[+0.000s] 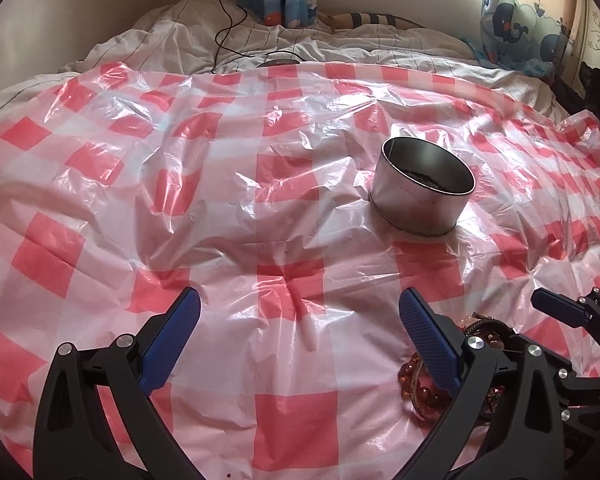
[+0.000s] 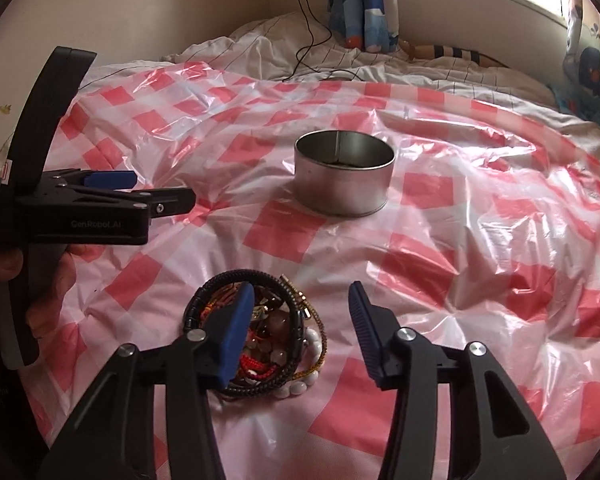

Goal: Organize jewelry
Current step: 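Grasp the black braided bracelet from the pile with the right tool and lift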

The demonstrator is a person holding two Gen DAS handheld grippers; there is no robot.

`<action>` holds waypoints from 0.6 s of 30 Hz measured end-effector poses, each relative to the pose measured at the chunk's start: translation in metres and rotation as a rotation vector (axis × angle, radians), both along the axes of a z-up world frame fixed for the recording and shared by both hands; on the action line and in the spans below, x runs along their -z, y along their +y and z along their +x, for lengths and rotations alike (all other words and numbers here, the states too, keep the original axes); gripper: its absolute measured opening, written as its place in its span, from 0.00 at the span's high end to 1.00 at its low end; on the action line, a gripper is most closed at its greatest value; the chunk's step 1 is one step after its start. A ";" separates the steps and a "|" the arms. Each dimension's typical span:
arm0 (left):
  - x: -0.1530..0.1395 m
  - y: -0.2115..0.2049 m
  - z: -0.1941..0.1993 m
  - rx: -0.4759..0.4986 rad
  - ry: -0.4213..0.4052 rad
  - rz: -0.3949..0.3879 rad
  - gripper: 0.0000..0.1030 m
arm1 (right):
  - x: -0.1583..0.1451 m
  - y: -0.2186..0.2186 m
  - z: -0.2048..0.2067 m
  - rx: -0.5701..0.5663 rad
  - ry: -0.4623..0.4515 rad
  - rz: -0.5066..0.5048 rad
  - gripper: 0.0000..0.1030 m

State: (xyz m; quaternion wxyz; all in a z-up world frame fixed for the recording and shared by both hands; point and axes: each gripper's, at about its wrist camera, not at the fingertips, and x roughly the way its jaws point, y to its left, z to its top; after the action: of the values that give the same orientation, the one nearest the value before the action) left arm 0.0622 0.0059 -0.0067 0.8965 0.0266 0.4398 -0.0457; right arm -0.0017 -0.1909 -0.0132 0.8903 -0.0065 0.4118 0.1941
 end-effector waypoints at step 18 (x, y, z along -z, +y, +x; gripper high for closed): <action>-0.002 -0.008 -0.010 0.039 -0.010 0.031 0.07 | 0.009 -0.004 0.003 -0.015 0.056 0.081 0.91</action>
State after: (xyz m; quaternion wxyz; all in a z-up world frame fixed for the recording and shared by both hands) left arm 0.0523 -0.0019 -0.0047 0.8972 0.0495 0.4352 -0.0564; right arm 0.0008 -0.1944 -0.0218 0.8766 0.0321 0.4281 0.2173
